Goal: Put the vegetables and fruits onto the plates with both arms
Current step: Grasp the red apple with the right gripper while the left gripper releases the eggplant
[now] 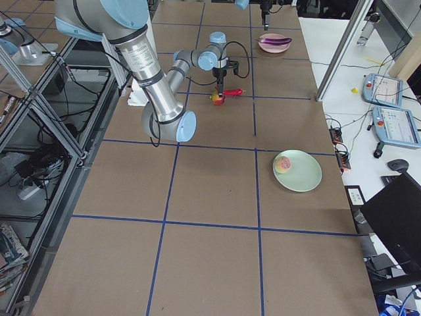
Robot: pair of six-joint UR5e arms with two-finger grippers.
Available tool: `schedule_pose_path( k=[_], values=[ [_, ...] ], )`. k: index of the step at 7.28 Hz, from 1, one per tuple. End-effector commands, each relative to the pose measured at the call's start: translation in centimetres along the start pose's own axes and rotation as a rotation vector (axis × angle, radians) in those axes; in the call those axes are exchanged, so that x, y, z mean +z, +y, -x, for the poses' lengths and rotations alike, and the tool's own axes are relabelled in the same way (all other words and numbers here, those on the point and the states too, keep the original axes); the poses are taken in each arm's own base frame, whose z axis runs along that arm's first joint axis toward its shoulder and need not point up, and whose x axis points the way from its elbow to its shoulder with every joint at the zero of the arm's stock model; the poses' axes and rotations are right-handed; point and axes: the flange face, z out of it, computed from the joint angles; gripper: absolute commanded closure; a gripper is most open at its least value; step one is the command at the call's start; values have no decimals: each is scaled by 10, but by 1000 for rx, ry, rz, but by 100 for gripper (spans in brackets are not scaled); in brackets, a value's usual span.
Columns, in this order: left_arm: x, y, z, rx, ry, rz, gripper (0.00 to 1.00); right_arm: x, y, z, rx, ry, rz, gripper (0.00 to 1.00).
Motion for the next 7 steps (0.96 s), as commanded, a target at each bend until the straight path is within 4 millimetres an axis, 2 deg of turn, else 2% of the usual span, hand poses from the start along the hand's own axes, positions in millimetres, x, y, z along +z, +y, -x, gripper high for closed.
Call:
schedule_pose_path(
  k=[1,3,4,5,6,7],
  values=[
    [2,2,-2,1,-1,3,0,22,10,7,-14,40,5,0],
    [2,2,-1,0,-1,4,0,23,11,7,-17,40,6,3],
    [3,2,-1,1,-1,5,0,23,12,7,-17,39,7,30],
    [3,3,-2,2,-1,4,0,21,9,8,-28,36,5,79],
    [2,3,-2,3,0,3,0,4,-8,3,-20,19,-15,97],
    [2,3,-3,4,2,4,0,-12,-37,-9,-22,12,-37,100]
  ],
)
